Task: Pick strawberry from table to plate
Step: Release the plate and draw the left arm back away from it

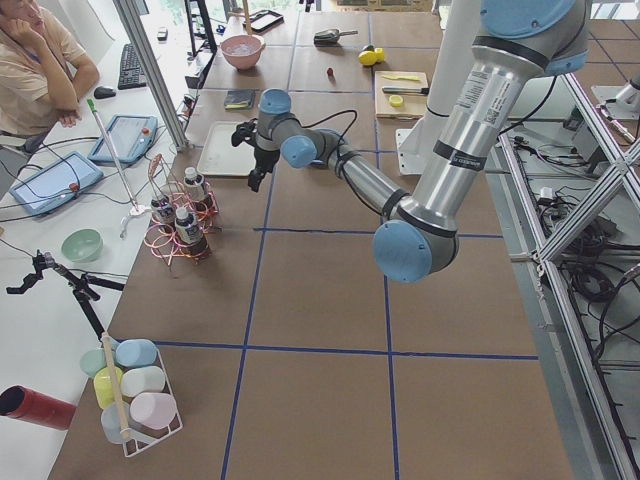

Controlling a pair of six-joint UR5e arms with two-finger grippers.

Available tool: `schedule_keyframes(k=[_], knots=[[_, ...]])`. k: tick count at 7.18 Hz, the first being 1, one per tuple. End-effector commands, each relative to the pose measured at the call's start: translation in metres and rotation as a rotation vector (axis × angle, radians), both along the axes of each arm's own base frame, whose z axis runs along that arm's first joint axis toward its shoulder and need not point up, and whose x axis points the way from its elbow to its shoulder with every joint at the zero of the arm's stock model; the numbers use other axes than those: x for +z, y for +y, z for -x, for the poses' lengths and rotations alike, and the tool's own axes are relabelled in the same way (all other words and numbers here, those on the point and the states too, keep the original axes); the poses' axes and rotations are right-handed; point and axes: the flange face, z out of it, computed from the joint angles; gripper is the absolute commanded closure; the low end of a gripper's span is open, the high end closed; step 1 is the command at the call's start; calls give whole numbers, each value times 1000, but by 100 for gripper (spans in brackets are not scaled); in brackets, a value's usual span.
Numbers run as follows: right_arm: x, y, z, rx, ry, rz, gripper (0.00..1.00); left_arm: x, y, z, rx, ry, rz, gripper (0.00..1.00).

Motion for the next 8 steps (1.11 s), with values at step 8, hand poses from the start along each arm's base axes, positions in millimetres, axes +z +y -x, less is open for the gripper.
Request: schedule_keyframes(k=[8], knots=[[17, 69, 121, 120, -3, 105, 0, 281, 65, 316, 50, 65, 341, 0]])
